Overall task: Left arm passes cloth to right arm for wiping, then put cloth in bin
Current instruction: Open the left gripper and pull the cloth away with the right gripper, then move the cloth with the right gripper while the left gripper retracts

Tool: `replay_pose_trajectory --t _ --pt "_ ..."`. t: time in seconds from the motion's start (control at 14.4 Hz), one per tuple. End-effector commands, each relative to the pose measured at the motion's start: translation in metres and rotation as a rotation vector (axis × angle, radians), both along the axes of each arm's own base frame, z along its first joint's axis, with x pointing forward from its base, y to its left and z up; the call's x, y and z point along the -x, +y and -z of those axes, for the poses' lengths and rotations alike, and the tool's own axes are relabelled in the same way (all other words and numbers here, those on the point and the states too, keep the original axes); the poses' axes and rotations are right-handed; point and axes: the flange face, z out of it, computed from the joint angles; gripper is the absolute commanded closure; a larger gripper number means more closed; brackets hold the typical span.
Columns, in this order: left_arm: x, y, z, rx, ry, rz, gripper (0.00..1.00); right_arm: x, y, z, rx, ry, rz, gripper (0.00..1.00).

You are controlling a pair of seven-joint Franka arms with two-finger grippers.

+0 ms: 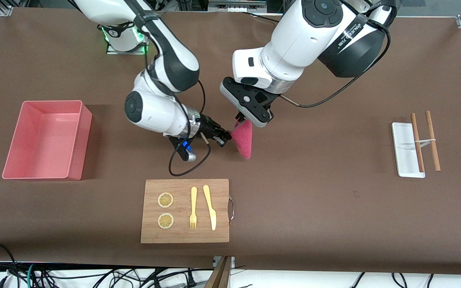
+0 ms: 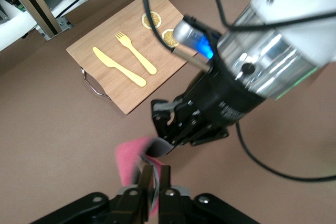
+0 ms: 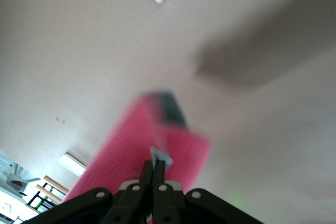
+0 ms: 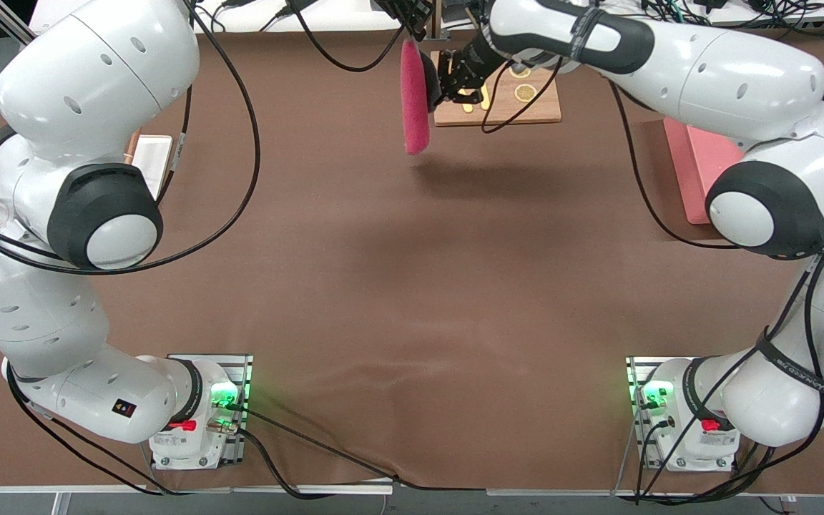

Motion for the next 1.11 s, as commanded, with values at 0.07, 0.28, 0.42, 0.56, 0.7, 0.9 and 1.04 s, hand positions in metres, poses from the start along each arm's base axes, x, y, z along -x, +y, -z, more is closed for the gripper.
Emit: replay_pose_trajectory --t 0.07,0.28,0.42,0.56,0.7,0.9,1.04 --pt "-0.004 0.001 -0.008 0.021 -0.003 -0.010 0.00 -0.006 -0.044 -0.038 0.009 -0.022 -0.110 1.00" --pt "-0.003 0.002 -0.010 0.019 -0.001 -0.011 0.00 -0.008 -0.067 -0.041 0.060 -0.013 -0.184 1.00" --pt "-0.002 0.012 -0.024 0.018 -0.017 -0.023 0.00 -0.010 -0.096 -0.050 0.102 -0.021 -0.268 1.00" --pt "-0.005 0.040 -0.034 -0.021 0.016 -0.048 0.00 -0.009 -0.129 -0.053 0.156 -0.039 -0.419 1.00" --pt "-0.011 0.079 -0.048 -0.055 0.044 -0.091 0.00 -0.012 -0.159 -0.046 0.203 -0.043 -0.527 1.00" --pt "-0.019 0.128 -0.043 -0.141 0.134 -0.134 0.00 -0.003 -0.186 -0.035 0.300 0.045 -0.658 1.00" --pt "-0.017 0.150 -0.052 -0.222 0.127 -0.158 0.00 0.005 -0.195 -0.023 0.349 0.098 -0.725 1.00"
